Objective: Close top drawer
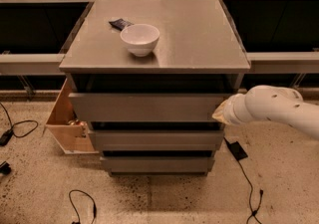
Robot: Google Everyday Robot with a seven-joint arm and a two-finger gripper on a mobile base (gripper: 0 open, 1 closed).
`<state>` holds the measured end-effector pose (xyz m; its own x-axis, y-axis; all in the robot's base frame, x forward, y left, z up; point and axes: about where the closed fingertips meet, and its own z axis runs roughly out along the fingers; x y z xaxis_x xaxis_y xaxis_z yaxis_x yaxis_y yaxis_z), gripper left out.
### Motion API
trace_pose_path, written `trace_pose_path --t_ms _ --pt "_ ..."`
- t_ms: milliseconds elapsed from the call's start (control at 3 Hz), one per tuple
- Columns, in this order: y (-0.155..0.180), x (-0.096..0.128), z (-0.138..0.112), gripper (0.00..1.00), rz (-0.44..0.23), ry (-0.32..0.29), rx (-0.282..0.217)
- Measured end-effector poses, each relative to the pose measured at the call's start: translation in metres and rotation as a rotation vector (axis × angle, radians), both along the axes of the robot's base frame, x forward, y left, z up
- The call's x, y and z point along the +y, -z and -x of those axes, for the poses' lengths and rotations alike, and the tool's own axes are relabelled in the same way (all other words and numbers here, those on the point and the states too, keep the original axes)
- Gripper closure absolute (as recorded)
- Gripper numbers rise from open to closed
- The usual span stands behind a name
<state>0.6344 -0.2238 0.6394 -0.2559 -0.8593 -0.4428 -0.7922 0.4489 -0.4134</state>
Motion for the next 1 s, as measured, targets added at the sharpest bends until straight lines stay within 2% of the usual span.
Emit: trace_pose_path --t_ms 1000 --pt "0.0001 0.0001 0.0000 0.11 0.000 0.000 0.000"
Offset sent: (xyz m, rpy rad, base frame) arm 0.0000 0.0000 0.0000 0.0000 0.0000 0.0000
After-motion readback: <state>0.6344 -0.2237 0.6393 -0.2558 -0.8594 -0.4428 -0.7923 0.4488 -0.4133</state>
